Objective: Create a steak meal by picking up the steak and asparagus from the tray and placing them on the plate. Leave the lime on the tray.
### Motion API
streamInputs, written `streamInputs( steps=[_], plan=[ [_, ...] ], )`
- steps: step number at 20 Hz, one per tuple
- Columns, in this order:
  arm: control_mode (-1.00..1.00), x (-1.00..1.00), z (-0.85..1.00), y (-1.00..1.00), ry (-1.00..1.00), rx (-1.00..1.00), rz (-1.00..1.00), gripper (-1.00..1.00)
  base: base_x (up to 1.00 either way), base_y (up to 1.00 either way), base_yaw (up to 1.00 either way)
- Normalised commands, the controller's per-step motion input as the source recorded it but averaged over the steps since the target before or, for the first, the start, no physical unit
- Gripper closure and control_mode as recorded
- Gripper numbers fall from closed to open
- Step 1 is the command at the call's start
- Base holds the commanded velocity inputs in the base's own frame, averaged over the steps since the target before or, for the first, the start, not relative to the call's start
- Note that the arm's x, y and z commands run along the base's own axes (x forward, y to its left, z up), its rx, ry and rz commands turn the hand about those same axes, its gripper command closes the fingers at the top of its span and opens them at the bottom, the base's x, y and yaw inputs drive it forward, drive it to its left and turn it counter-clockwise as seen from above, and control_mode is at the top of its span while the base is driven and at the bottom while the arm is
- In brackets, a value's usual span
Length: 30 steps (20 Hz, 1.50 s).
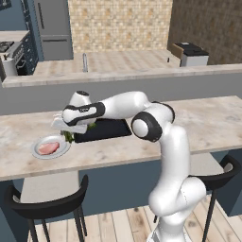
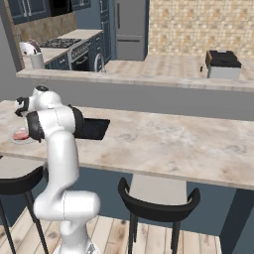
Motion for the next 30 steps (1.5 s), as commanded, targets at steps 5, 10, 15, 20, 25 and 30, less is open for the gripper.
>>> streamInputs(
  steps=[5,10,15,20,25,30],
  plan=[
    [-1.00,0.11,-0.41,0.33,0.02,0.00,0.00,1.00,0.00,0.00,0.00],
    [-1.00,0.18,-0.30,0.28,0.01,0.00,0.00,1.00,0.00,0.00,0.00],
    [-1.00,0.26,-0.20,0.16,0.01,0.00,-0.01,1.00,0.00,0.00,0.00],
    [-1.00,0.27,-0.17,0.10,0.00,0.00,-0.01,1.00,0.00,0.00,0.00],
    [-1.00,0.17,-0.06,0.11,0.00,0.00,-0.02,-1.00,0.00,0.00,0.00],
    [-1.00,0.00,0.00,0.02,0.00,0.00,-0.01,-1.00,0.00,0.00,0.00]
  ],
)
